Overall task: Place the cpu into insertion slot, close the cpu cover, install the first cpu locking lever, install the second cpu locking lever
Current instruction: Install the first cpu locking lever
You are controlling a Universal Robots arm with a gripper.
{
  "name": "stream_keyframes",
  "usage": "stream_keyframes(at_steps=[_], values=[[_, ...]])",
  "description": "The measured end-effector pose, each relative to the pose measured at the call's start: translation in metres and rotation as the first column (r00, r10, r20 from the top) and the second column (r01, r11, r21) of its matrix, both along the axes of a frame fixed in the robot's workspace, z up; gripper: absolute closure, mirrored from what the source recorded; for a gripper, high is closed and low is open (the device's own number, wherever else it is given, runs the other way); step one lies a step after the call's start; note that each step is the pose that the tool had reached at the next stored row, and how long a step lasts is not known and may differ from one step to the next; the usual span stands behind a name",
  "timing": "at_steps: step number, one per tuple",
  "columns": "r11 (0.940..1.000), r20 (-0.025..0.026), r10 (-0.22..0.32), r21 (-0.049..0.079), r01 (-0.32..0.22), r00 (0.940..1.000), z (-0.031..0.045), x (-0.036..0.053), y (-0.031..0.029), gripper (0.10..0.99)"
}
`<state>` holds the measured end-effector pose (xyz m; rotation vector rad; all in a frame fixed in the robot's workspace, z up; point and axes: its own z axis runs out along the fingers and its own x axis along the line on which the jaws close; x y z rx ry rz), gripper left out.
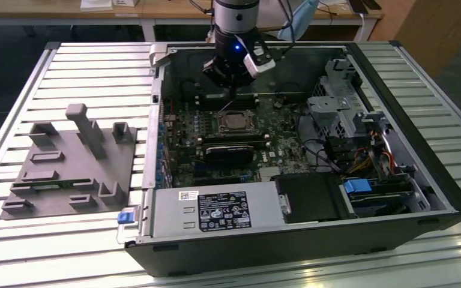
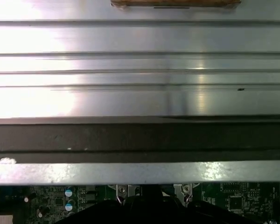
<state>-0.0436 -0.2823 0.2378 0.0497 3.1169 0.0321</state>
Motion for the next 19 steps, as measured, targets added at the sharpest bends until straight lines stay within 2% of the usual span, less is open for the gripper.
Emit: stream_keyframes(at_steps=[8, 19], values=[[1.0000, -0.0002, 0.000, 0.000, 0.000, 1.0000, -0.0033, 0.0037, 0.0010, 0.980], [1.0000, -0.0001, 0.000, 0.000, 0.000, 1.0000, -0.0126, 0.0086, 0.0031, 0.980]])
